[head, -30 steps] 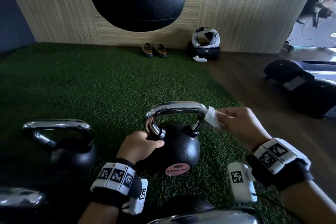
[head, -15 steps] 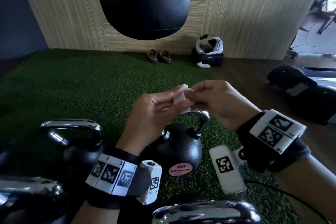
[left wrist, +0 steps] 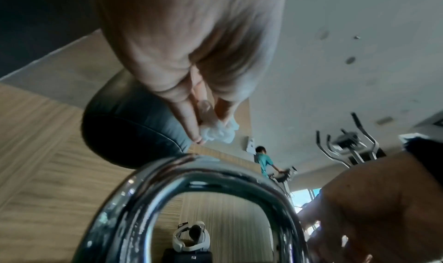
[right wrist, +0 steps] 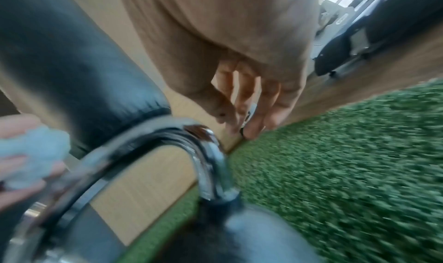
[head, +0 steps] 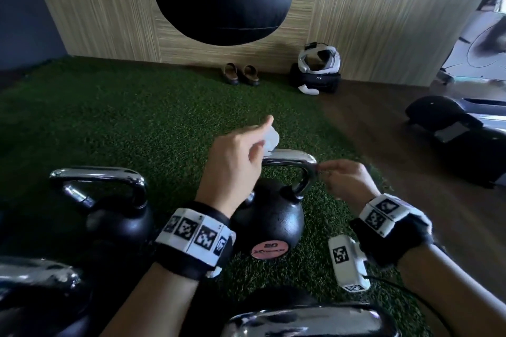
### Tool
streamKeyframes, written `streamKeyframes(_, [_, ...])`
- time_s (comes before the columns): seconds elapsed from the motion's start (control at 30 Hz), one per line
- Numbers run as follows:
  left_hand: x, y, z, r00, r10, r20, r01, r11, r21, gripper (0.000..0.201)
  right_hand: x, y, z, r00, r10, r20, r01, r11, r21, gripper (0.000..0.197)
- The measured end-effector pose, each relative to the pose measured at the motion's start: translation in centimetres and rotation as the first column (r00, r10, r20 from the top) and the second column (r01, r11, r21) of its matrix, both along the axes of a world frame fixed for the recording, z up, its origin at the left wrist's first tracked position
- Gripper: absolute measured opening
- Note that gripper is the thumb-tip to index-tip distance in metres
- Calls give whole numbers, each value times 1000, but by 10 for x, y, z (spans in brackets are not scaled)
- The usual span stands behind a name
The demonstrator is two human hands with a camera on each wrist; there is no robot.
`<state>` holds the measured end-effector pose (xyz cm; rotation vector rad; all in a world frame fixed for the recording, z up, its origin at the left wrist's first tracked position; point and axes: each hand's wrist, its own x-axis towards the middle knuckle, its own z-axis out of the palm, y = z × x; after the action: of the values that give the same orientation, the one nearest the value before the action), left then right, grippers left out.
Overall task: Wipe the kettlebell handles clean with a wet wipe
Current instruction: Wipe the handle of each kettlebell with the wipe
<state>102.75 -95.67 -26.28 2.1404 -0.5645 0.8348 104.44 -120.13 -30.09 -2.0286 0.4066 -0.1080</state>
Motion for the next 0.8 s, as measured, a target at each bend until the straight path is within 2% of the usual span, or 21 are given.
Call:
streamKeyframes(0.07, [2, -12, -4, 1000, -10, -12, 11, 993, 117, 37, 6, 1, -27, 958, 249, -140, -243, 968, 59, 31])
streamKeyframes(0.13, [2, -20, -8, 1000, 11, 2, -11, 982, 190, 25, 6, 11, -43, 912, 384, -144, -360, 917, 170, 41])
streamKeyframes(0.2, [0, -24, -10, 999, 33, -26, -27, 976, 215, 24, 8, 20, -56, 933, 354, -67, -339, 926, 167, 42])
streamKeyframes(0.3, [2, -26, -20, 998, 54, -46, -43, 978, 204, 28, 8, 24, -65, 953, 301, 21, -302, 950, 84, 30])
streamKeyframes(0.4, [9, -9, -27, 996, 70, -53, -64, 992, 104, 25, 4, 24, -70, 948, 316, 51, -318, 947, 46, 34])
streamKeyframes(0.5, [13, 11, -35, 996, 74, -46, -75, 997, -6, 22, 5, 24, -73, 949, 310, 52, -312, 948, 58, 30])
streamKeyframes(0.63, [11, 12, -50, 999, 29, 19, -29, 999, -14, 26, 7, 22, -78, 949, 313, 49, -316, 946, 77, 37])
streamKeyframes(0.73, [13, 22, -63, 995, 101, 1, -99, 974, -205, 27, 7, 22, -80, 946, 319, 60, -324, 939, 112, 42])
streamKeyframes(0.8, [16, 31, -76, 992, 115, -59, -128, 940, -315, 28, 7, 23, -80, 947, 314, 71, -321, 938, 133, 41])
